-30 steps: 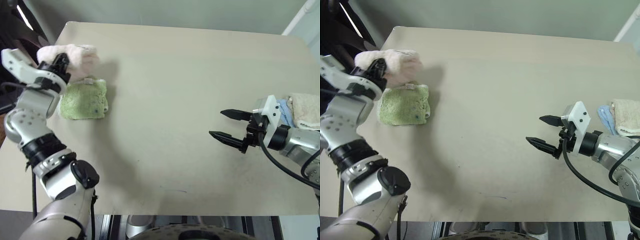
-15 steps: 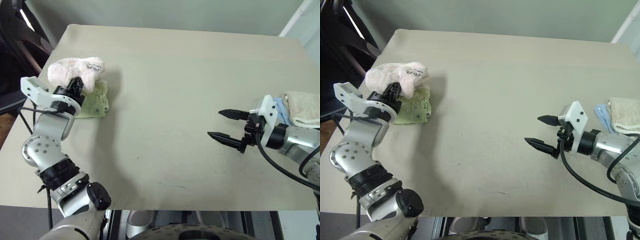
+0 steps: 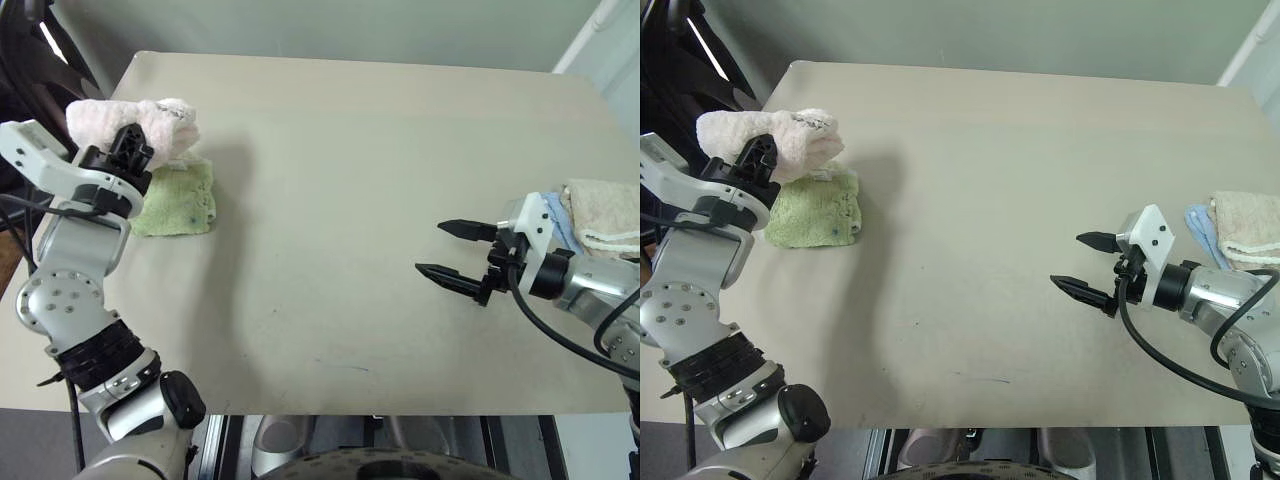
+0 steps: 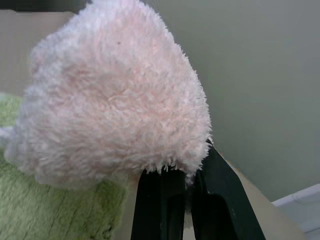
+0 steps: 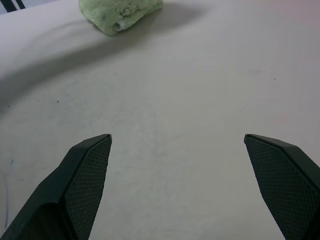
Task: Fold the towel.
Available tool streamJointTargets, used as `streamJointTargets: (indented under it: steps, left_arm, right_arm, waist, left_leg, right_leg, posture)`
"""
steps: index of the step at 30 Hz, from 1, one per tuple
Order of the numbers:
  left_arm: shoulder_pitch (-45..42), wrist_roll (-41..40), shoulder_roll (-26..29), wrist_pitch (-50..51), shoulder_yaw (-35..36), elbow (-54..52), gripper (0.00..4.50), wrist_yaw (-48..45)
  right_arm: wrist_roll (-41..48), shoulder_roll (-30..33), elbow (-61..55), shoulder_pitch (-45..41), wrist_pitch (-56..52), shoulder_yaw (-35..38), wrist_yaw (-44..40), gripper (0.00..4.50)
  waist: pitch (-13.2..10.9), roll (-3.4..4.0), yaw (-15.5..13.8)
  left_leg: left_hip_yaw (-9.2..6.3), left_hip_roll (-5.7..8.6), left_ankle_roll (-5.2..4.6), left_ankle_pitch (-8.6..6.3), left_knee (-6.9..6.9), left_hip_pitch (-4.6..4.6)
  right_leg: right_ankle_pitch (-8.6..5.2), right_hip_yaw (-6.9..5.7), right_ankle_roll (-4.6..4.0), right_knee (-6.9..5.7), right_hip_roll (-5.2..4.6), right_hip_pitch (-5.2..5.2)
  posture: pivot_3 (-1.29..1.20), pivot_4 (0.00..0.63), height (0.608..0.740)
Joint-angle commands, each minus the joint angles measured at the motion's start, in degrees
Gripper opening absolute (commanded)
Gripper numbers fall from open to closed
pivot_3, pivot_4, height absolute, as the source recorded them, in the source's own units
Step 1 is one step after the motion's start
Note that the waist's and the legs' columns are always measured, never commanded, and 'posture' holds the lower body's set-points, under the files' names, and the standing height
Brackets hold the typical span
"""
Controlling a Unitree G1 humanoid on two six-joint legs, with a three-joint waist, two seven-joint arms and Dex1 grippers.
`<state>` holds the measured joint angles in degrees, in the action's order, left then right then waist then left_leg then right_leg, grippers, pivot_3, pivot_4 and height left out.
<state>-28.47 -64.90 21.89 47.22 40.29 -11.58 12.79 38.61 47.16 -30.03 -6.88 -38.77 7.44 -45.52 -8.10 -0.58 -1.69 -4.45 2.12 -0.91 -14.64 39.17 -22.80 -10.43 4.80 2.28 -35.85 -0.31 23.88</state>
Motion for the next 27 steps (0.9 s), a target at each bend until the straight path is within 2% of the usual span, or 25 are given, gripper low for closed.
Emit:
streamJointTargets:
  steps: [1, 7, 16, 20, 27]
  left_arm:
    - [-1.22, -0.84, 2.43, -1.78, -0.05, -0.12, 0.02, -1.55]
    - [0.86, 2.52, 6.88, -3.07, -2.09, 2.75, 0.02, -7.7]
    - [-12.35, 9.38, 17.05, -6.76, -5.88, 22.1, 0.02, -22.65]
    - [-12.52, 10.41, 17.55, -6.13, -6.08, 25.12, 0.02, -25.97]
    - [-0.29, 10.39, 12.32, -6.54, -2.72, 17.97, 0.02, -21.21]
  right_arm:
    - [-1.24, -0.19, -0.43, -1.06, 1.88, -0.89, -1.16, 4.5]
    - [-1.63, 0.32, 0.21, -1.0, 2.24, -0.62, -1.88, 4.5]
    - [-2.13, -0.18, -0.25, -0.83, 2.33, -0.94, -1.61, 4.5]
    - [-2.11, -0.31, -1.29, 0.24, 2.17, -0.91, -1.3, 4.5]
    - [-1.84, 0.84, -2.35, 2.54, 1.92, 1.13, -1.64, 4.5]
  waist:
    - [0.0, 0.0, 0.07]
    - [0.0, 0.0, 0.11]
    - [-0.03, -0.05, 0.14]
    - [-0.03, -0.05, 0.27]
    - [-0.01, -0.05, 0.34]
  left_leg:
    - [0.0, 0.0, 0.0, 0.0, 0.0, 0.0]
    - [-0.01, 0.0, 0.05, -0.02, -0.07, -0.01]
    - [-0.17, 0.02, 0.12, -0.01, -0.08, -0.14]
    - [-0.15, 0.02, 0.17, -0.04, -0.13, -0.19]
    - [-0.08, -0.03, 0.2, -0.03, -0.1, -0.4]
  right_leg:
    - [0.0, 0.0, 0.0, 0.0, 0.0, 0.01]
    - [-0.03, 0.0, -0.04, 0.0, 0.0, 0.07]
    - [0.08, -0.04, -0.15, -0.01, 0.02, 0.21]
    - [0.03, -0.02, -0.13, 0.0, 0.0, 0.32]
    - [-0.03, -0.03, 0.23, -0.01, 0.01, 0.53]
  posture:
    - [0.0, 0.15, 0.733]
    - [0.0, 0.15, 0.733]
    - [0.0, 0.15, 0.733]
    - [0.0, 0.15, 0.733]
    - [0.0, 0.15, 0.733]
